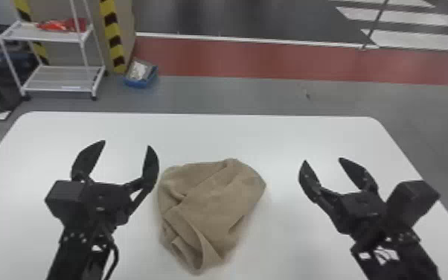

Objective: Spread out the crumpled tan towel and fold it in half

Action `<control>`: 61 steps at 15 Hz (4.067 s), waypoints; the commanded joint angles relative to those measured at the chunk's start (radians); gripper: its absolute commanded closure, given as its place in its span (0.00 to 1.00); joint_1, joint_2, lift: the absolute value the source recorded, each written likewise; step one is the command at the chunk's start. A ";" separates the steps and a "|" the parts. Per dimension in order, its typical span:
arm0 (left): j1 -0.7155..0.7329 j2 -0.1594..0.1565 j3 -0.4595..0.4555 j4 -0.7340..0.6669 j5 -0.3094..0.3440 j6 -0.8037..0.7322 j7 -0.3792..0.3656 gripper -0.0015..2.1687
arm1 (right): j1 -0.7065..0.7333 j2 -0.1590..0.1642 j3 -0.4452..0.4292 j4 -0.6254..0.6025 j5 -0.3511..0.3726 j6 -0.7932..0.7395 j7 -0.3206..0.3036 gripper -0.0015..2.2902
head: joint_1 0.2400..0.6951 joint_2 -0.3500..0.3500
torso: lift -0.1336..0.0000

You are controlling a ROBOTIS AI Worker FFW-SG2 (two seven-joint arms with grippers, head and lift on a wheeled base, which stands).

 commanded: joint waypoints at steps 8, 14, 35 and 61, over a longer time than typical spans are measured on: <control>0.003 -0.003 -0.010 0.002 -0.019 0.000 0.000 0.07 | 0.008 0.001 0.001 -0.009 0.003 -0.015 -0.011 0.07 | 1.00 0.33 | 0.07; 0.003 -0.003 -0.011 0.002 -0.017 0.000 0.000 0.07 | 0.010 0.001 0.006 -0.009 0.003 -0.015 -0.028 0.07 | 1.00 0.32 | 0.07; -0.028 -0.003 -0.021 0.048 -0.016 -0.012 0.000 0.07 | 0.126 0.001 0.377 -0.001 0.202 0.111 0.091 0.12 | 1.00 0.68 | 0.07; -0.002 -0.003 -0.019 0.028 -0.016 -0.021 0.000 0.06 | 0.141 0.001 0.432 -0.110 0.359 0.264 0.028 0.10 | 1.00 0.69 | 0.07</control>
